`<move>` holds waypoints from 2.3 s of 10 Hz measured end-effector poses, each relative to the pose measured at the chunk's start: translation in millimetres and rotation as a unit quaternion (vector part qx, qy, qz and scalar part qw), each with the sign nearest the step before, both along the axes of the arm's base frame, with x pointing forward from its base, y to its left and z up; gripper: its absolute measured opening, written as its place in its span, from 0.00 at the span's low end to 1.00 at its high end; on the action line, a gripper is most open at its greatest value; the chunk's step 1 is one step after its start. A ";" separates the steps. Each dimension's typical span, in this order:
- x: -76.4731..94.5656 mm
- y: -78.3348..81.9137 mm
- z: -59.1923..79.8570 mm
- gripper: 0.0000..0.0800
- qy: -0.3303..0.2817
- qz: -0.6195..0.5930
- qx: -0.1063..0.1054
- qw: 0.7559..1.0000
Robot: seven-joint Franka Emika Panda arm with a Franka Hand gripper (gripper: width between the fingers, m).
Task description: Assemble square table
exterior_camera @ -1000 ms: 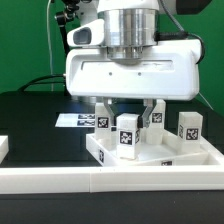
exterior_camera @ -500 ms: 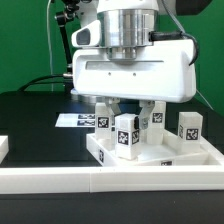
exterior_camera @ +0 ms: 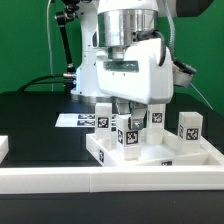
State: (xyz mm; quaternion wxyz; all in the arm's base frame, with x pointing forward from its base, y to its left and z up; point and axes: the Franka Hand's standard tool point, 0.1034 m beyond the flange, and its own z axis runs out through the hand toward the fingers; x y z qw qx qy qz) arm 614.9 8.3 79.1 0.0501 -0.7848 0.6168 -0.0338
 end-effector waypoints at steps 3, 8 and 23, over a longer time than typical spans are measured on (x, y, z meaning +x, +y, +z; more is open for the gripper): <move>-0.1 -0.2 -0.1 0.36 0.006 -0.149 0.019 0.989; 1.8 4.1 -1.2 0.36 0.008 -0.309 0.040 0.950; 1.2 2.0 2.7 0.81 0.058 0.229 0.001 0.972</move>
Offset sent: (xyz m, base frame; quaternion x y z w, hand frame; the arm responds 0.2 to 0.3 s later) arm -0.0076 0.0040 0.0011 -0.0456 -0.0051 0.3462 0.9370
